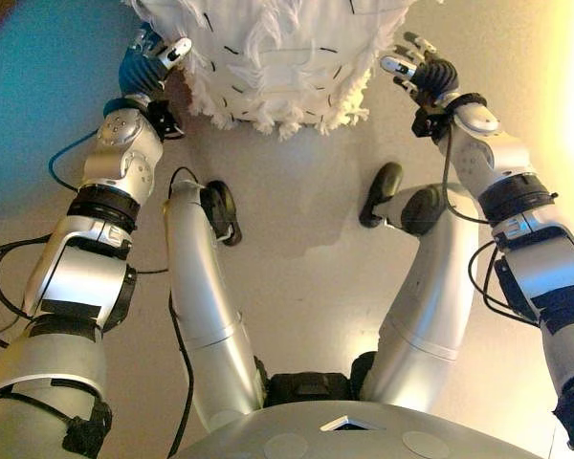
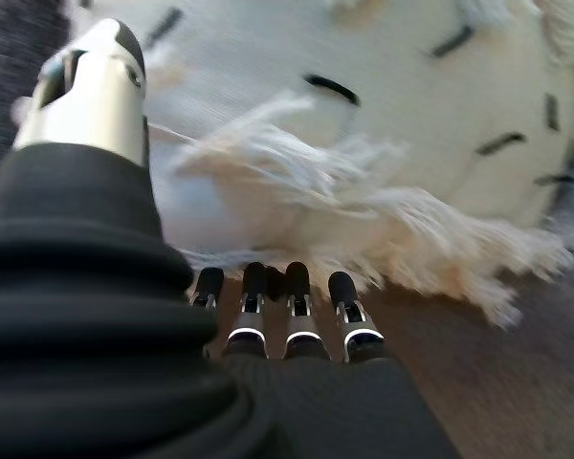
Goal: Pick up the cushion and take it to the sofa
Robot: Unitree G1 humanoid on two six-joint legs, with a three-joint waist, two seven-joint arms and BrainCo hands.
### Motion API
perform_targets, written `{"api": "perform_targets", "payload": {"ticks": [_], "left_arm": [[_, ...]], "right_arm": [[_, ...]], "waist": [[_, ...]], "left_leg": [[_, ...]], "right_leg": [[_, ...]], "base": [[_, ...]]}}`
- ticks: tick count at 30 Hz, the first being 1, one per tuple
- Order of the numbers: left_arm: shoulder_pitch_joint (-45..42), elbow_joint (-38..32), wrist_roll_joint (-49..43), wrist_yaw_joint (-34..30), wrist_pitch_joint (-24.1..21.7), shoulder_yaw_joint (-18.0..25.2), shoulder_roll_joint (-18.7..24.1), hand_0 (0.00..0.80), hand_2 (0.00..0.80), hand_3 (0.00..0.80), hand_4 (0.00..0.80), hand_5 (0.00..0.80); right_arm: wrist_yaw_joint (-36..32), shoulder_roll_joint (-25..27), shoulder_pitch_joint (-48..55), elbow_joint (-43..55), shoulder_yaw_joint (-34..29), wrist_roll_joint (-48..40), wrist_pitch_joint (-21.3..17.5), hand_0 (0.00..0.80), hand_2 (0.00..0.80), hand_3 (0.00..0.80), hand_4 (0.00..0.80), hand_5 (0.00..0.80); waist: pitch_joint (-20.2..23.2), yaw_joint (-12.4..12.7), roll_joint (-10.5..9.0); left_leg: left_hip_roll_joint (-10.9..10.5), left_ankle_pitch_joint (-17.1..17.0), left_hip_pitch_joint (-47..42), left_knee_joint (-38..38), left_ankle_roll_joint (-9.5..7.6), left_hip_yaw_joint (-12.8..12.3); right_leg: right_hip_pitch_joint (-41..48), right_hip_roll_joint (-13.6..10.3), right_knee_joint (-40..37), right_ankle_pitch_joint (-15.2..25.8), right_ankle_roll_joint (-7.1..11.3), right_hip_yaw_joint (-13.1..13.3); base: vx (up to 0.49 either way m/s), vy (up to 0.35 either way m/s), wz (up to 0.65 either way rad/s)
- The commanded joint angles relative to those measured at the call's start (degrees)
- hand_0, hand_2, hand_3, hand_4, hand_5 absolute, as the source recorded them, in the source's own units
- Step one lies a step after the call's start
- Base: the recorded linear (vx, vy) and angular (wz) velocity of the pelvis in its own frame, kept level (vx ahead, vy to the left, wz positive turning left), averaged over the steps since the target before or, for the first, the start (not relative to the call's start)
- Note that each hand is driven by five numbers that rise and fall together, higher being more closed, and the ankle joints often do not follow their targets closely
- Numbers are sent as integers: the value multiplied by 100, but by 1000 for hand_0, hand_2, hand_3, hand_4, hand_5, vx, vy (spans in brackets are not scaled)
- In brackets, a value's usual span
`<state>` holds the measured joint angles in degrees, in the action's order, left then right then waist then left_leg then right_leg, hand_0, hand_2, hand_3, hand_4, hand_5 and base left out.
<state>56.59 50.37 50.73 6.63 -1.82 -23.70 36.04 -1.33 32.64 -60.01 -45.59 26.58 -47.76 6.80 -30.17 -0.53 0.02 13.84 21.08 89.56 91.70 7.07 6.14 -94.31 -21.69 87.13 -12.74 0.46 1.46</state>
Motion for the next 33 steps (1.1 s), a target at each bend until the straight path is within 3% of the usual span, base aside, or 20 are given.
{"api": "perform_targets", "payload": {"ticks": [1,15,23,33], "left_arm": [[211,408,5,12,109,4,103,0,0,0,0,0],[47,483,37,-345,-5,-517,-386,0,0,0,0,0],[-25,465,-91,-209,-36,-760,-723,0,0,0,0,0],[-57,462,-404,262,-134,-1036,-1211,0,0,0,0,0]], "right_arm": [[-207,-7,-265,-312,88,-181,24,0,0,0,0,0],[9,-462,-190,-401,396,-131,103,0,0,0,0,0],[140,-747,-90,-427,504,-227,158,0,0,0,0,0],[524,-1176,43,-289,762,-176,442,0,0,0,0,0]], "waist": [[38,86,124],[38,37,316],[38,4,437],[38,-46,403]], "left_leg": [[227,56,39,17,-495,-169],[225,825,39,1216,-645,-131],[48,987,39,1597,-718,-78],[-146,1095,39,2024,-720,20]], "right_leg": [[436,-189,391,-740,-158,585],[436,-16,1599,-1275,-327,947],[436,74,1962,-1377,-379,1047],[436,186,2262,-1363,-390,1217]], "base": [[35,3,13],[16,12,4],[15,10,5],[38,7,2]]}}
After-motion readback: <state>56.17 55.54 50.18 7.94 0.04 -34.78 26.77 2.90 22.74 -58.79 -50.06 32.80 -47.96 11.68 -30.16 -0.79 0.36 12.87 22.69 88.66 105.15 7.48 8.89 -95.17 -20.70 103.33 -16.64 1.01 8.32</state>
